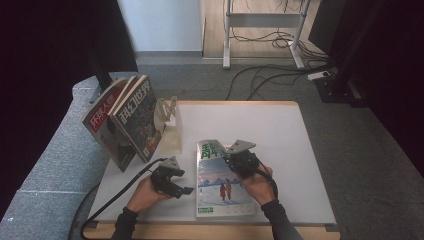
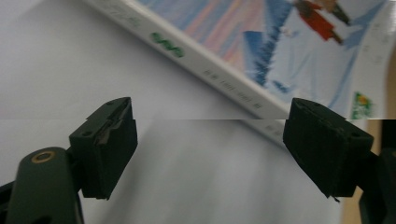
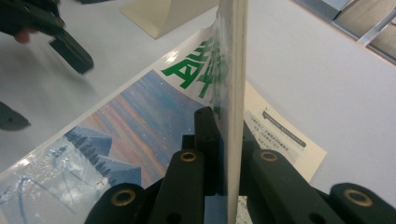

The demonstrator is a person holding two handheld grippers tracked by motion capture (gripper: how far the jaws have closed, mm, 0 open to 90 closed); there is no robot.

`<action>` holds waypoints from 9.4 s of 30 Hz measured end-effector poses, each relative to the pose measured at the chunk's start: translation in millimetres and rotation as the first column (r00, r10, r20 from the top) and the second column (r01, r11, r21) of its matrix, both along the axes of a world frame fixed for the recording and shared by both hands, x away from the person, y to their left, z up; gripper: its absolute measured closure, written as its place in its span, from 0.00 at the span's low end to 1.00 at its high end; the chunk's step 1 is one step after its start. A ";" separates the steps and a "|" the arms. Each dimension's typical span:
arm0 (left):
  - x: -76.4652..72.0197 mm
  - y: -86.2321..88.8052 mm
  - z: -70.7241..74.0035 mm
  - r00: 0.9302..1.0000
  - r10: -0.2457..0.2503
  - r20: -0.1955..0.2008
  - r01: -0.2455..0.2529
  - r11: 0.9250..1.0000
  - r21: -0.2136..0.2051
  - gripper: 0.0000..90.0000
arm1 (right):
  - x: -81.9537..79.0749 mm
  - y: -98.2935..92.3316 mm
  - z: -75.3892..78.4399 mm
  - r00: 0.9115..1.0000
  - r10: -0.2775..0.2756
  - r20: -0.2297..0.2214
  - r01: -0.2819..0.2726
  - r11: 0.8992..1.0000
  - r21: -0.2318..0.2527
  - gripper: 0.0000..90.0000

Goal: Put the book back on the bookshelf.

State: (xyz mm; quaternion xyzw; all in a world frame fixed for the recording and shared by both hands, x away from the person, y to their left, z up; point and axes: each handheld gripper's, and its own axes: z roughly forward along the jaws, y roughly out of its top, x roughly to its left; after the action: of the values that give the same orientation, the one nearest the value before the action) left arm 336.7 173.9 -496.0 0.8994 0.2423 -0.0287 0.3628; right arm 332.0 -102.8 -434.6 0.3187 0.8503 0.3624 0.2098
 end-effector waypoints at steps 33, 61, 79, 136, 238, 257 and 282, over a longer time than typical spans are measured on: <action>6.2 -45.4 0.8 0.967 -0.184 -0.177 0.196 0.979 0.053 0.42 | -19.3 -19.8 32.3 0.997 0.073 -0.037 -0.072 0.997 0.023 0.88; -3.1 -21.4 21.3 0.993 -0.114 -0.007 0.114 0.993 0.012 0.66 | -8.2 -20.2 43.2 0.999 0.038 -0.009 -0.037 0.999 0.031 0.88; -27.2 -13.1 29.7 0.980 -0.186 0.066 0.186 0.983 0.011 0.75 | -13.4 -37.6 45.3 0.996 0.054 -0.073 -0.049 0.997 0.065 0.93; -41.9 2.3 70.4 0.941 -0.245 0.233 0.232 0.969 0.080 0.80 | -60.0 -33.6 70.5 0.978 0.206 0.037 -0.208 0.973 0.100 0.94; -32.9 43.8 198.3 0.953 0.162 0.255 -0.153 0.987 -0.055 0.82 | -40.8 -165.7 -102.4 0.956 -0.276 -0.098 0.283 0.956 0.075 0.11; -11.3 100.3 216.0 0.878 0.423 0.224 -0.428 0.904 -0.027 0.82 | -40.7 -165.7 -102.5 0.956 -0.276 -0.101 0.284 0.956 0.075 0.11; 41.1 84.3 222.0 0.788 0.565 0.245 -0.565 0.821 -0.075 0.82 | -40.4 -166.0 -102.4 0.957 -0.272 -0.104 0.281 0.957 0.077 0.11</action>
State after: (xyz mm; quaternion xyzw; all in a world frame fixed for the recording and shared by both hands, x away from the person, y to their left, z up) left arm 377.8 258.2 -274.0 0.7821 0.4509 0.1980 0.3819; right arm 291.6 -268.8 -537.0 0.4603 0.7886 0.3529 0.2042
